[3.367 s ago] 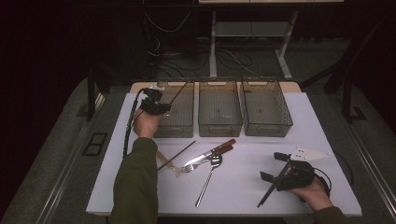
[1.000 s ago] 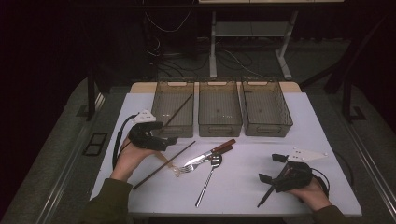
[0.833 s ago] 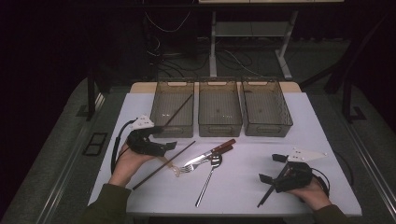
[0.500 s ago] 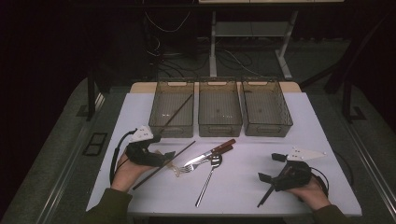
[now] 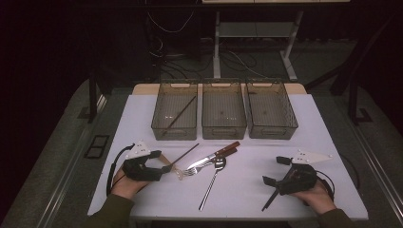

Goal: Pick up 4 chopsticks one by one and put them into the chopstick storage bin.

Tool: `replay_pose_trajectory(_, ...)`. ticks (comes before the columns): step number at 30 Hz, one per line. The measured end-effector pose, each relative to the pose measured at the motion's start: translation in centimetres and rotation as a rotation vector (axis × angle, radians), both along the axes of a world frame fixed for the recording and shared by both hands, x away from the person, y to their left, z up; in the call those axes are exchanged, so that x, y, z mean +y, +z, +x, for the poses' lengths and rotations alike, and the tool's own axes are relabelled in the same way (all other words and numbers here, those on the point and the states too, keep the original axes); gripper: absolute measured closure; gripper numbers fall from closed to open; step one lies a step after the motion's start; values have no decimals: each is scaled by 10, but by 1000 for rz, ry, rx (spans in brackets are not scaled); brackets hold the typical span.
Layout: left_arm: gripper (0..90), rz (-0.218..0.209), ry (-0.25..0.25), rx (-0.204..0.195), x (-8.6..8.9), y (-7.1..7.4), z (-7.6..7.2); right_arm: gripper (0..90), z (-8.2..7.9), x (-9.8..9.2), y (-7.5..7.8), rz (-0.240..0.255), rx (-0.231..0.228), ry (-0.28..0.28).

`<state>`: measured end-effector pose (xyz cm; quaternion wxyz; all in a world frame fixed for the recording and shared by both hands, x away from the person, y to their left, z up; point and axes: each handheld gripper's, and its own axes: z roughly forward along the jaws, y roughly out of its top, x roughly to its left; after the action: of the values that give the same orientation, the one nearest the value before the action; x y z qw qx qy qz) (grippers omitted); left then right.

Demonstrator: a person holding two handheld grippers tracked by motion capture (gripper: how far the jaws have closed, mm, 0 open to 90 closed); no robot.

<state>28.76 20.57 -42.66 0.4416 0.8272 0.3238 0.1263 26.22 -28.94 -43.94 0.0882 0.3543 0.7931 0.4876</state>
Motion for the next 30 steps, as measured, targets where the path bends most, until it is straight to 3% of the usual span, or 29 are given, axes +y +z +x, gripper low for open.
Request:
replay_pose_trajectory(9,534,75,-37,32,-1,-7,-4,10,-1,1,0,1,-2,2)
replay_pose_trajectory(11,580,111,-40,46,-3,-9,-4,9,-1,1,0,0,-2,2)
replay_pose_trajectory(15,647,127,-42,60,-3,-11,-4,10,-1,1,1,2,-1,-2)
replay_pose_trajectory(17,672,113,-34,66,-4,-12,-4,10,-1,1,1,1,-1,-3)
replay_pose_trajectory(30,758,173,-57,92,-6,-18,-2,10,-2,1,1,-1,-1,-5)
